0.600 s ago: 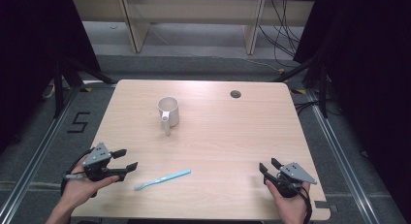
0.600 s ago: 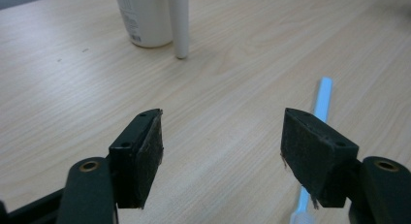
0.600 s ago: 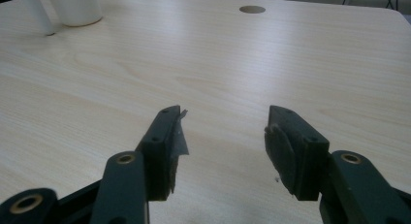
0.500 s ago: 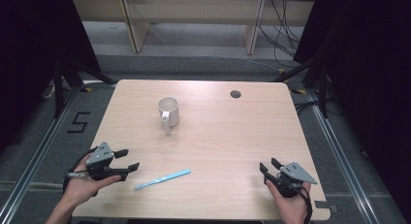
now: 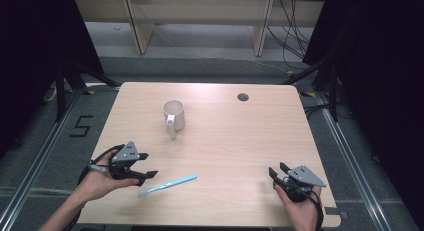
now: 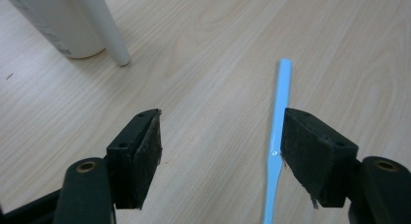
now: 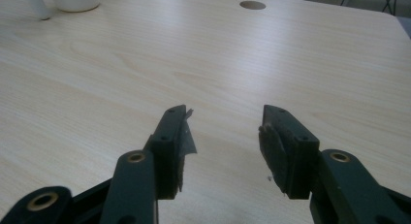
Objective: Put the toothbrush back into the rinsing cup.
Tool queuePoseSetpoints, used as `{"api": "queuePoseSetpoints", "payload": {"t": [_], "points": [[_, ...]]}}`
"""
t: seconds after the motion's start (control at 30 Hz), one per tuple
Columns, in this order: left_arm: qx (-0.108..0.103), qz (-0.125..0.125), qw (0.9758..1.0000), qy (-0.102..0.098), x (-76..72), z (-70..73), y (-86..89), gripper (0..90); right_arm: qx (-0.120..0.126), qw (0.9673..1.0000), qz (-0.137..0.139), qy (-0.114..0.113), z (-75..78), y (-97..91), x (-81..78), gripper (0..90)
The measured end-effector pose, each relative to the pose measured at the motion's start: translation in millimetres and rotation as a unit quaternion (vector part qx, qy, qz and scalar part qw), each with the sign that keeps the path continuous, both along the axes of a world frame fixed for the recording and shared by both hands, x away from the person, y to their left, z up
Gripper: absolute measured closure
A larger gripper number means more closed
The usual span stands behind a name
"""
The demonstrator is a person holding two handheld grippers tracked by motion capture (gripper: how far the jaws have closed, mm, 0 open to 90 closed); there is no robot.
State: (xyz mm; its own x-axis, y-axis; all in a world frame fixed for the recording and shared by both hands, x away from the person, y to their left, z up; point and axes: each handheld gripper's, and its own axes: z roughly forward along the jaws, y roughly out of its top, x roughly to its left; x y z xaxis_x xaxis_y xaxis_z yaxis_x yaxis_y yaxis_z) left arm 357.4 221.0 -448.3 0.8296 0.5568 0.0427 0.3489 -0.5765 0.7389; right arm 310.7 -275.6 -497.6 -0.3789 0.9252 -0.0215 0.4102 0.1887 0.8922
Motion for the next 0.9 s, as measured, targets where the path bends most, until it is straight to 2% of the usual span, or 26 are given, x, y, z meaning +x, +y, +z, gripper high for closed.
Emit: {"api": "queuePoseSetpoints", "payload": {"t": [0.07,0.17,0.27,0.3,0.33,0.37,0.4,0.43,0.47,0.5,0.57,0.63,0.7,0.73,0.77,0.8,0.83,0.9], "points": [[0.018,-0.011,0.9998,0.004,0.7,2.1,-5.0,30.7,-0.008,0.9999,-0.004,-0.005,0.1,0.3,0.1,49.4],[0.029,-0.024,0.9992,0.011,1.3,3.6,-10.4,32.0,-0.010,0.9999,-0.005,-0.004,-0.6,1.0,-0.1,48.4],[0.064,-0.049,0.9962,0.032,3.3,7.7,-21.4,34.2,-0.009,1.0000,-0.003,0.001,-0.9,1.5,0.4,48.3],[0.064,-0.049,0.9962,0.032,3.3,7.7,-21.4,35.8,0.000,1.0000,0.000,0.007,-1.2,2.8,0.3,48.4],[0.075,-0.056,0.9949,0.037,4.2,8.5,-27.0,37.0,-0.004,1.0000,-0.002,0.007,-0.9,2.5,0.0,48.6],[0.075,-0.056,0.9949,0.037,4.2,8.5,-27.0,37.2,0.000,1.0000,-0.002,0.009,-1.0,3.2,-0.4,48.8],[0.094,-0.068,0.9924,0.042,5.5,9.6,-31.9,37.4,-0.007,1.0000,0.001,0.005,-1.1,2.0,0.4,49.0],[0.095,-0.068,0.9923,0.043,5.6,9.4,-34.8,37.4,-0.010,0.9999,0.003,0.001,-1.6,1.4,1.0,49.1],[0.105,-0.076,0.9906,0.044,6.6,10.5,-36.5,37.3,-0.009,0.9999,0.003,0.003,-1.4,1.3,0.8,49.1],[0.105,-0.076,0.9906,0.044,6.6,10.5,-36.5,37.3,-0.010,0.9999,0.003,0.002,-1.5,1.2,0.9,49.1],[0.119,-0.089,0.9878,0.047,8.6,11.8,-42.7,37.3,-0.001,0.9999,0.005,0.009,-1.5,2.3,0.2,49.1],[0.114,-0.089,0.9881,0.054,8.7,10.3,-47.2,37.3,0.004,0.9999,0.006,0.014,-1.4,3.0,-0.4,49.1],[0.121,-0.093,0.9865,0.060,9.7,8.7,-50.8,37.2,0.006,0.9999,0.005,0.015,-1.6,3.1,-0.2,49.1],[0.140,-0.104,0.9827,0.063,11.3,9.1,-51.4,36.7,0.003,0.9999,0.006,0.013,-2.0,3.0,0.3,49.0],[0.150,-0.112,0.9801,0.065,12.3,9.0,-52.5,36.0,0.012,0.9996,-0.005,0.024,-0.9,5.2,-2.0,49.0],[0.151,-0.112,0.9797,0.068,12.2,8.5,-54.3,35.9,0.001,0.9999,0.004,0.011,-1.0,3.2,0.2,48.9],[0.157,-0.118,0.9780,0.069,13.2,8.8,-55.2,35.8,0.002,0.9999,0.004,0.010,-0.8,3.6,0.3,48.8],[0.159,-0.122,0.9770,0.071,14.0,8.2,-58.7,35.6,0.000,0.9999,0.007,0.009,-0.6,4.3,0.2,48.6]]}}
